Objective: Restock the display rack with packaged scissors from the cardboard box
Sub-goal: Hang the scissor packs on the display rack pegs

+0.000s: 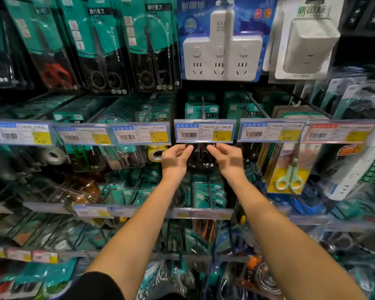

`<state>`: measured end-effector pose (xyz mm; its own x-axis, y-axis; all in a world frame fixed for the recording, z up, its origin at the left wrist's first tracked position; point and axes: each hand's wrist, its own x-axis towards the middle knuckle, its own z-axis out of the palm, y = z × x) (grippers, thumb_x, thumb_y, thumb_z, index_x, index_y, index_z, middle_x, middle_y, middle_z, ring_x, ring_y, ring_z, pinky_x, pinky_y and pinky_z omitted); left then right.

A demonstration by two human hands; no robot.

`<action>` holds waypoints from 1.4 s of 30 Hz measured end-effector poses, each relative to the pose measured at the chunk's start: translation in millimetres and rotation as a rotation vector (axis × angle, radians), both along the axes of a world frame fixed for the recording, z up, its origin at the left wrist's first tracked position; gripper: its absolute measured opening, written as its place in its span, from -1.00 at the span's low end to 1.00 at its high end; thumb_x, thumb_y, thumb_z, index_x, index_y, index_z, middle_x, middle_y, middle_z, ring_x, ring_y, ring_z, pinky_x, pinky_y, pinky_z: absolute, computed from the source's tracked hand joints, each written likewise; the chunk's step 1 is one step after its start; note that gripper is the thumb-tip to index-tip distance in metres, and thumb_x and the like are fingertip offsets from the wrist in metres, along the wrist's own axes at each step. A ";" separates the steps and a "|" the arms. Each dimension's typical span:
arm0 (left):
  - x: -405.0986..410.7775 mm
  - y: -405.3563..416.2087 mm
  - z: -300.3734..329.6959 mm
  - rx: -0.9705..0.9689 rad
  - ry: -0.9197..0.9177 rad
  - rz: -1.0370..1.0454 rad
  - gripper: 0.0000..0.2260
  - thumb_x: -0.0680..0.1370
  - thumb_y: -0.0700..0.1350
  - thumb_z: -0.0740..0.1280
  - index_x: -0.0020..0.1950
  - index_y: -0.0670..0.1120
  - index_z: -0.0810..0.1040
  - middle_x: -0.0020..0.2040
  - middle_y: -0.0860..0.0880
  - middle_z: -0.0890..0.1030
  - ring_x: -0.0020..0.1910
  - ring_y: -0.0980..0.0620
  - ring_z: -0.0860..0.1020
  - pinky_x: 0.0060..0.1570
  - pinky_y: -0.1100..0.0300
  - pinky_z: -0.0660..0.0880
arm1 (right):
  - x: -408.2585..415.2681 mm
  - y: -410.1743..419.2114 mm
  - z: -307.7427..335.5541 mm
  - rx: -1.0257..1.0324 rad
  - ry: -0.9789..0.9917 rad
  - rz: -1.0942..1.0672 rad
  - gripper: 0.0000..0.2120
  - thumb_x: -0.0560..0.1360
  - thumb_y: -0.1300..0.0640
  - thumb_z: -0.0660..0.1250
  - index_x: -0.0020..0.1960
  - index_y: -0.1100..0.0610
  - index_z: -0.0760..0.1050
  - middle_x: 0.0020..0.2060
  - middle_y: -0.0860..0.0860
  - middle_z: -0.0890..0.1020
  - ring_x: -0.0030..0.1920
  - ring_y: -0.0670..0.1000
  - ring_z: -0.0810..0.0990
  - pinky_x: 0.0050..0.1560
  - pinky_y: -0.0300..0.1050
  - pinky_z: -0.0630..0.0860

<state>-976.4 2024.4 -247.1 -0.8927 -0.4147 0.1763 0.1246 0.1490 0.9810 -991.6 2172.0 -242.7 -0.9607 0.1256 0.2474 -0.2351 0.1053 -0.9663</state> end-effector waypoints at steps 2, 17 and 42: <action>0.2 1.6 2.0 -0.032 -0.029 -0.015 -0.69 0.53 -0.13 0.45 0.17 -0.31 0.60 -0.06 -0.10 0.63 -0.14 0.09 0.59 -0.13 0.48 0.50 | 1.4 1.6 0.7 0.017 -0.010 -0.008 -0.70 0.48 0.19 0.46 0.04 0.44 0.59 -0.10 0.31 0.67 -0.11 0.20 0.64 -0.02 0.01 0.51; 63.8 19.5 15.8 -0.709 -0.350 -0.071 -0.68 0.64 -0.10 0.21 0.37 -0.17 0.44 0.17 -0.23 0.63 0.14 -0.25 0.58 0.03 0.01 0.51 | 47.3 16.6 -0.2 0.579 -0.135 -0.051 -0.63 0.59 0.07 0.26 0.32 0.23 0.51 0.21 0.18 0.62 0.22 0.18 0.58 0.25 -0.04 0.48; 310.2 177.8 -20.8 -1.528 -0.037 -0.642 -0.70 0.64 0.01 0.10 0.24 -0.11 0.47 0.20 -0.09 0.58 0.26 -0.11 0.48 0.20 -0.01 0.39 | 381.1 173.1 -40.2 1.081 -0.331 -0.300 -0.66 0.58 -0.05 0.22 0.22 0.17 0.47 0.13 0.11 0.57 0.20 0.17 0.50 0.06 0.06 0.53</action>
<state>-666.2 2202.2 -267.9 -0.8515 0.5237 0.0243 0.5236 0.8519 -0.0101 -610.5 2345.2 -282.8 -0.9658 0.2359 0.1077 0.1854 0.9184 -0.3495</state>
